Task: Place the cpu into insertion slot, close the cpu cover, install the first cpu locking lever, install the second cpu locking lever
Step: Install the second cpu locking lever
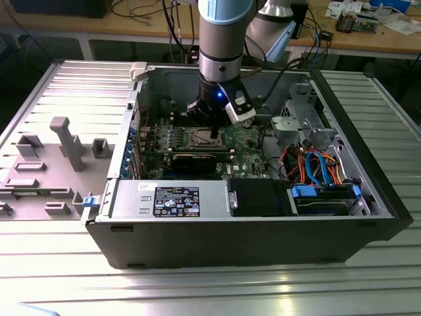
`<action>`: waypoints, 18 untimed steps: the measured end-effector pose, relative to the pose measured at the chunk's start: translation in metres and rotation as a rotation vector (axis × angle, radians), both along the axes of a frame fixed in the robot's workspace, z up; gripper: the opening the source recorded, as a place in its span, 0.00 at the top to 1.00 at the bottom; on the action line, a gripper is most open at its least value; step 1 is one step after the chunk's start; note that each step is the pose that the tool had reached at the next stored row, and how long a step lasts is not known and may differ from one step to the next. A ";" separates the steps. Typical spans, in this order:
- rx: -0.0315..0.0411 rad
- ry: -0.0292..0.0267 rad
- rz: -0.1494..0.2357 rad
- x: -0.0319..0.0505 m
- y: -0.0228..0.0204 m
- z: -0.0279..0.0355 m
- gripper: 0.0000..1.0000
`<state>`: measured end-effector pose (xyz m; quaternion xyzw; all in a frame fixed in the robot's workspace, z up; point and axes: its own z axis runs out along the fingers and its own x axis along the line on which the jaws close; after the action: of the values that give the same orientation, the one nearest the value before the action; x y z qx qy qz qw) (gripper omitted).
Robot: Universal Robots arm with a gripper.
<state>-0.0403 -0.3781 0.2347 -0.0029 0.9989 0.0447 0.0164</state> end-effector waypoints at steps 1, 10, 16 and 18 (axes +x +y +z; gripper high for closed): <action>0.0001 -0.0001 0.000 0.0000 0.0000 -0.0001 0.89; 0.0003 0.0000 -0.001 0.0000 -0.0005 0.0028 0.89; 0.0059 0.0099 -0.003 -0.0005 -0.0028 0.0033 0.89; 0.0062 0.0103 -0.003 -0.0018 -0.0041 0.0032 0.89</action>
<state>-0.0421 -0.3822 0.2379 -0.0010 0.9988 0.0478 0.0113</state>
